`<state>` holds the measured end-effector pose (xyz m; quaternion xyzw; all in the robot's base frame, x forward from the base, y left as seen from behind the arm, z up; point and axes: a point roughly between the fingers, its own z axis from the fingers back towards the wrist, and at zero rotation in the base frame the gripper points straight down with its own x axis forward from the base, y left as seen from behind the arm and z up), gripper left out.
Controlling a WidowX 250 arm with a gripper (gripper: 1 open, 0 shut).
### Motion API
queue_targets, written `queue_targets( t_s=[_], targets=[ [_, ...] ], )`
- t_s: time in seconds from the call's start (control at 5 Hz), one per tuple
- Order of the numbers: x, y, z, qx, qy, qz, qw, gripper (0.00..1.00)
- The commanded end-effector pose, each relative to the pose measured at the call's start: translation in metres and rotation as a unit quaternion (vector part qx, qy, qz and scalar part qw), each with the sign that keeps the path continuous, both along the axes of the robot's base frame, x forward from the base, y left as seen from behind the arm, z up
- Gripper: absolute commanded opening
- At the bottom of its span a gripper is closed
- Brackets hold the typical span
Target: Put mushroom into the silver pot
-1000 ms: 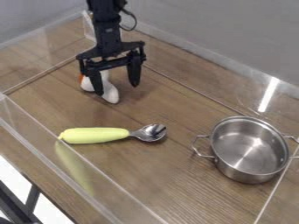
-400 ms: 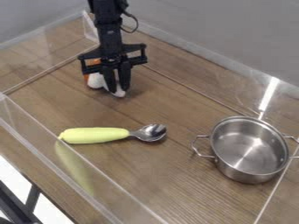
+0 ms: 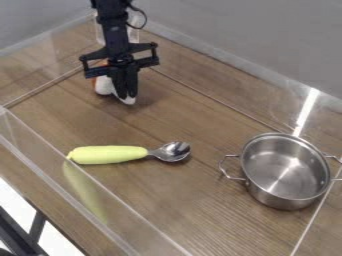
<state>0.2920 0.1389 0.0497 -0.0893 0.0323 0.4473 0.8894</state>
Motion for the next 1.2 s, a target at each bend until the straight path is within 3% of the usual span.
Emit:
queue_targets(
  t_s=[0.0,0.2,0.4,0.6,1.0],
  targets=[
    [0.008,0.003,0.044,0.018,-0.063,-0.046,0.9968,0.0],
    [0.009,-0.008,0.063,0.012,-0.087,-0.105,0.9905,0.0],
    [0.007,-0.033,0.087,0.006,-0.106,-0.104,0.9889,0.0],
    [0.003,-0.071,0.103,-0.007,-0.113,-0.123,0.986,0.0],
    [-0.016,-0.146,0.117,-0.023,-0.106,-0.147,0.9832,0.0]
  ],
)
